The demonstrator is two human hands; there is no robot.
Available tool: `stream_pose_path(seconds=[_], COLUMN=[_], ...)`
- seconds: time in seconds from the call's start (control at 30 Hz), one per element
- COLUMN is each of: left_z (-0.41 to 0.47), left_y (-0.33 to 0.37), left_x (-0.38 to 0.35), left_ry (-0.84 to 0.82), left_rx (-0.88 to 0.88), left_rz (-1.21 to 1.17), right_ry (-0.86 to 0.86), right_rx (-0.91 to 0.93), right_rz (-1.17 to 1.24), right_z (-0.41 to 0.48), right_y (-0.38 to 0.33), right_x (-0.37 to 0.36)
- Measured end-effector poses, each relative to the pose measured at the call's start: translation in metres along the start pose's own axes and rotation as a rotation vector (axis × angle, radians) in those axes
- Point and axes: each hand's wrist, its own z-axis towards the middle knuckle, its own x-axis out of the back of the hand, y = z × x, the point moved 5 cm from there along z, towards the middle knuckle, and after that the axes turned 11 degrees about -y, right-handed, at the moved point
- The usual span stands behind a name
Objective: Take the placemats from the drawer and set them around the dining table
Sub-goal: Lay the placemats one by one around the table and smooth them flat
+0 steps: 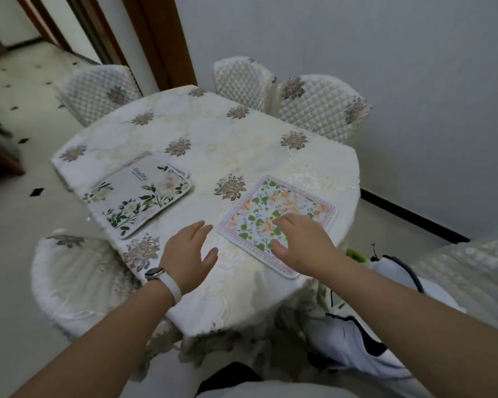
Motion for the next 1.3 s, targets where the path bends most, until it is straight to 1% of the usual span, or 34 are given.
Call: stream_pose_path(seconds=[0.27,0.43,0.7,0.83,1.13,1.3], left_z=[-0.089,-0.135,-0.204,-0.254,-0.395,-0.463], left_y=[-0.026,-0.057,-0.117,-0.166,-0.318,-0.382], left_x=[0.024,0.046,0.055,0.048,0.053,0.054], left_ry=[0.085,0.187,0.283,0.304,0.331,0.332], left_rx=[0.164,0.261,0.412,0.455,0.544,0.580], left_rz=[0.017,-0.017,-0.044,-0.085,-0.103,-0.093], right_ry=[-0.025,-0.031,-0.061,-0.057,-0.067,-0.082], right_rx=[0.176,0.295,0.376,0.436,0.524,0.561], right_rz=[0.003,0.011,-0.034,-0.057,-0.073,-0.105], right_z=[-0.003,-0.001,0.010,0.012,-0.004,-0.016], right_y=[-0.070,-0.123,-0.206,-0.279,-0.492,-0.561], right_x=[-0.001,-0.001,-0.022,-0.042,-0.107,-0.135])
